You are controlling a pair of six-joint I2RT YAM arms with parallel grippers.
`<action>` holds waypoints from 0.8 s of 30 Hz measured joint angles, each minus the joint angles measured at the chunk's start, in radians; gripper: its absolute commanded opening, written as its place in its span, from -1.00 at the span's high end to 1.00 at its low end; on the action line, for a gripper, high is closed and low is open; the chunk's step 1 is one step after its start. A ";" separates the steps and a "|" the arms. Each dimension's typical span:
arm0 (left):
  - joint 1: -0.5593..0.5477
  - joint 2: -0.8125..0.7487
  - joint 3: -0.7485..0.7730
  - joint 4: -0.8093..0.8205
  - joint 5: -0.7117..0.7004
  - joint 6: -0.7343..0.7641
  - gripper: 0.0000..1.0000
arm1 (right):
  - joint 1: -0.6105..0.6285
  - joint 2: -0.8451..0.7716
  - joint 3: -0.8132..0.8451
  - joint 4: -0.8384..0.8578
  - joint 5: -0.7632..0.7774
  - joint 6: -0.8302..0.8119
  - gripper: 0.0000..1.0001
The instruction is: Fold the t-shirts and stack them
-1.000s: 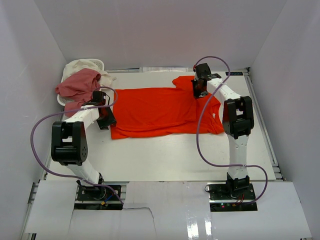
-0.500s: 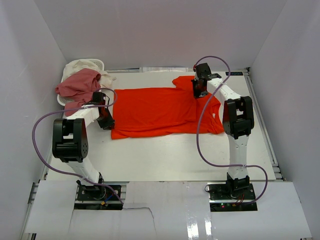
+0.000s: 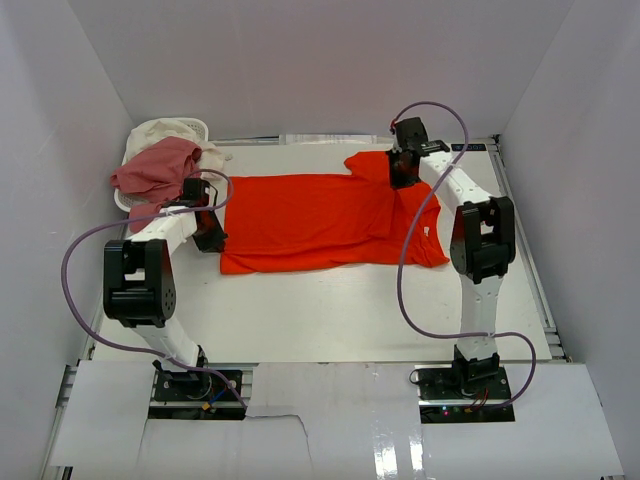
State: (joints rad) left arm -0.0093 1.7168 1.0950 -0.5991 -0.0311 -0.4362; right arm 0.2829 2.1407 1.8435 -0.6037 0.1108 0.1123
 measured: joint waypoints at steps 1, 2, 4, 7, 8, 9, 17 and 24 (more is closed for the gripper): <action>0.000 -0.005 0.002 0.000 -0.002 0.002 1.00 | 0.000 -0.009 0.004 -0.006 0.003 0.000 0.85; 0.000 -0.011 0.002 0.000 -0.003 0.002 1.00 | 0.000 -0.019 0.008 -0.011 0.007 0.001 0.84; 0.000 -0.020 0.003 -0.002 -0.005 0.002 1.00 | 0.000 -0.043 0.012 -0.023 0.016 0.004 0.85; -0.001 -0.024 0.007 -0.004 -0.005 0.002 1.00 | 0.000 -0.076 0.012 -0.032 0.025 0.008 0.85; -0.002 -0.025 0.010 -0.006 -0.005 0.002 1.00 | 0.000 -0.084 0.012 -0.034 0.028 0.010 0.85; -0.002 -0.025 0.011 -0.007 -0.005 0.003 1.00 | 0.000 -0.091 0.011 -0.037 0.034 0.011 0.85; -0.011 -0.040 0.029 -0.023 -0.006 0.002 1.00 | 0.000 -0.178 -0.072 -0.050 0.079 0.026 0.84; -0.013 -0.061 0.033 -0.028 -0.006 0.002 1.00 | -0.008 -0.263 -0.171 -0.056 0.130 0.067 0.85</action>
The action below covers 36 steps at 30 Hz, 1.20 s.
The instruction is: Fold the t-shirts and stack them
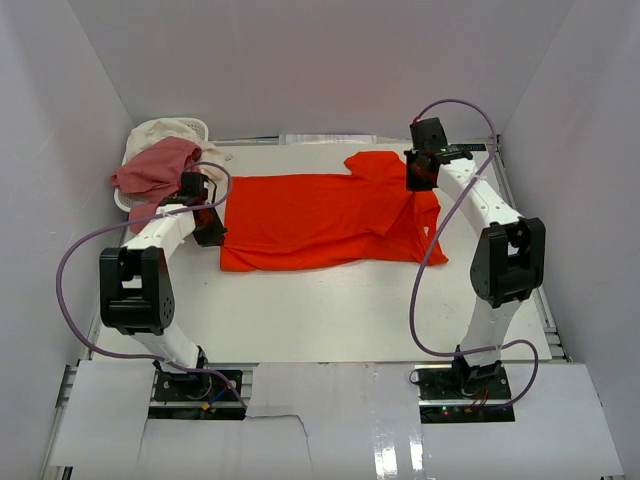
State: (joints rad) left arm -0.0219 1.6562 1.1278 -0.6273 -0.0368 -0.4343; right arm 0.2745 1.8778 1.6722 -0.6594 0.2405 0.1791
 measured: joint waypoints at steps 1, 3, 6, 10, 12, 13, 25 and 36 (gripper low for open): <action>0.000 -0.002 0.001 -0.001 0.000 0.000 1.00 | -0.004 -0.009 -0.008 -0.002 0.005 0.005 0.85; 0.000 -0.003 0.006 -0.003 0.000 0.000 1.00 | -0.013 -0.021 -0.016 -0.006 0.013 0.014 0.85; 0.000 -0.004 0.020 -0.005 0.000 0.000 1.00 | -0.026 -0.029 -0.015 -0.011 0.026 0.023 0.85; 0.000 -0.015 0.029 -0.005 0.000 -0.003 1.00 | -0.034 -0.036 -0.011 -0.037 0.041 0.025 0.85; -0.001 -0.020 0.035 -0.005 0.000 -0.004 1.00 | -0.038 -0.039 -0.001 -0.052 0.044 0.026 0.85; -0.001 -0.020 0.039 -0.006 0.000 -0.004 1.00 | -0.038 -0.039 0.009 -0.057 0.045 0.026 0.85; -0.002 -0.014 0.096 -0.009 0.000 -0.008 1.00 | -0.038 -0.003 0.203 -0.106 0.045 0.021 0.85; -0.027 0.039 0.159 -0.009 -0.006 -0.007 1.00 | -0.039 0.108 0.211 -0.109 0.030 0.019 0.85</action>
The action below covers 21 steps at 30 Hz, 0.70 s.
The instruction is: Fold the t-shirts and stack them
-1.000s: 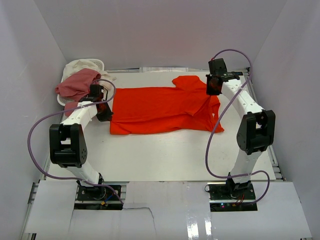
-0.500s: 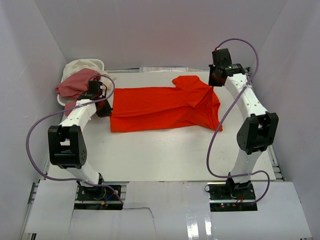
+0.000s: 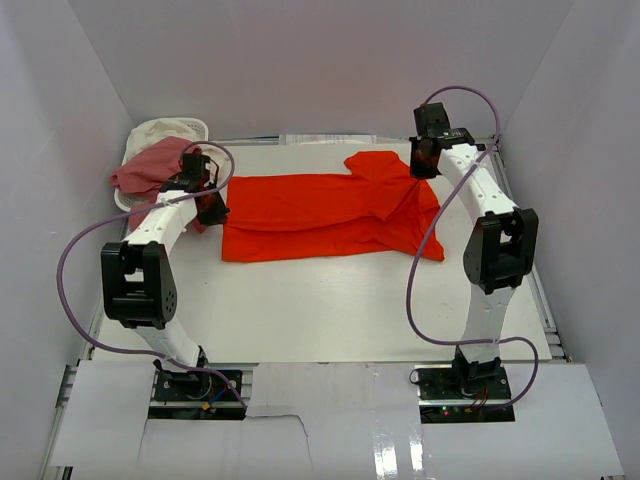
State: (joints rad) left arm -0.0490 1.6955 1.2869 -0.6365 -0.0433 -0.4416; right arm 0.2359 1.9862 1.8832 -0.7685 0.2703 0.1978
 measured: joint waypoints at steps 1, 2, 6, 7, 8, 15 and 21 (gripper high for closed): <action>-0.001 0.004 0.005 0.000 -0.002 0.000 1.00 | 0.000 0.011 0.005 0.000 0.000 -0.002 0.85; -0.002 0.009 0.010 0.000 -0.003 0.000 1.00 | 0.000 0.025 0.018 -0.005 -0.001 -0.004 0.85; -0.006 0.030 0.026 0.000 -0.011 0.001 1.00 | 0.000 0.101 0.113 -0.025 -0.004 -0.016 0.85; -0.006 0.034 0.029 0.000 -0.014 0.001 1.00 | 0.000 0.120 0.140 -0.030 -0.005 -0.019 0.85; -0.006 0.039 0.032 0.000 -0.018 0.001 1.00 | 0.000 0.140 0.171 -0.035 -0.007 -0.020 0.85; -0.006 0.053 0.042 0.000 -0.035 0.005 1.00 | 0.000 0.188 0.237 -0.045 -0.022 -0.024 0.85; -0.006 0.061 0.045 0.000 -0.045 0.005 1.00 | 0.000 0.188 0.237 -0.044 -0.031 -0.026 0.84</action>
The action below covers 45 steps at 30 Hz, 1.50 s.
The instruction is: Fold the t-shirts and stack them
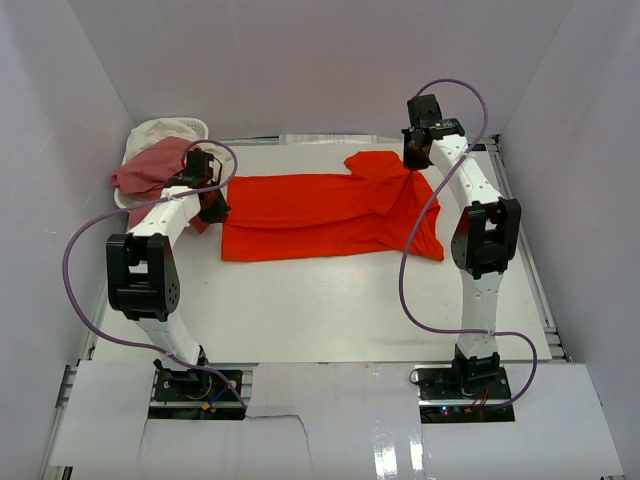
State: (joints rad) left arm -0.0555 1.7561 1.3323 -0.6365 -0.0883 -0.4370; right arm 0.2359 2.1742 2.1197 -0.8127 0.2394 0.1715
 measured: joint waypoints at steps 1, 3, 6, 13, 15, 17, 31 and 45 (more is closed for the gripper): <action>0.000 0.002 0.002 0.000 -0.001 0.000 1.00 | 0.000 0.000 -0.001 0.000 -0.001 0.000 0.85; 0.000 0.004 0.002 0.000 -0.002 0.000 1.00 | 0.000 0.000 -0.008 0.002 -0.008 0.000 0.85; 0.000 0.002 0.002 0.000 0.000 0.000 1.00 | 0.000 -0.040 -0.097 0.020 -0.020 0.001 0.85; 0.000 -0.137 -0.084 -0.037 0.044 0.005 1.00 | 0.000 -0.346 -0.502 0.058 -0.074 0.017 0.85; 0.000 -0.208 -0.123 -0.050 0.056 0.006 1.00 | 0.000 -0.459 -0.617 0.074 -0.089 0.031 0.85; 0.000 -0.287 -0.173 -0.060 0.075 0.006 1.00 | 0.002 -0.563 -0.710 0.084 -0.103 0.043 0.85; 0.000 -0.597 -0.499 -0.114 0.266 -0.087 1.00 | 0.065 -1.083 -1.202 0.071 -0.140 0.167 0.85; 0.000 -0.584 -0.472 -0.187 0.082 -0.129 1.00 | 0.069 -1.330 -1.222 -0.112 -0.128 0.262 0.85</action>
State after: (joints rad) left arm -0.0555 1.1717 0.8600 -0.8230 -0.0059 -0.5659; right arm 0.3046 0.8440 0.8978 -0.9245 0.1112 0.4335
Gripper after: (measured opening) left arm 0.109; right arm 0.081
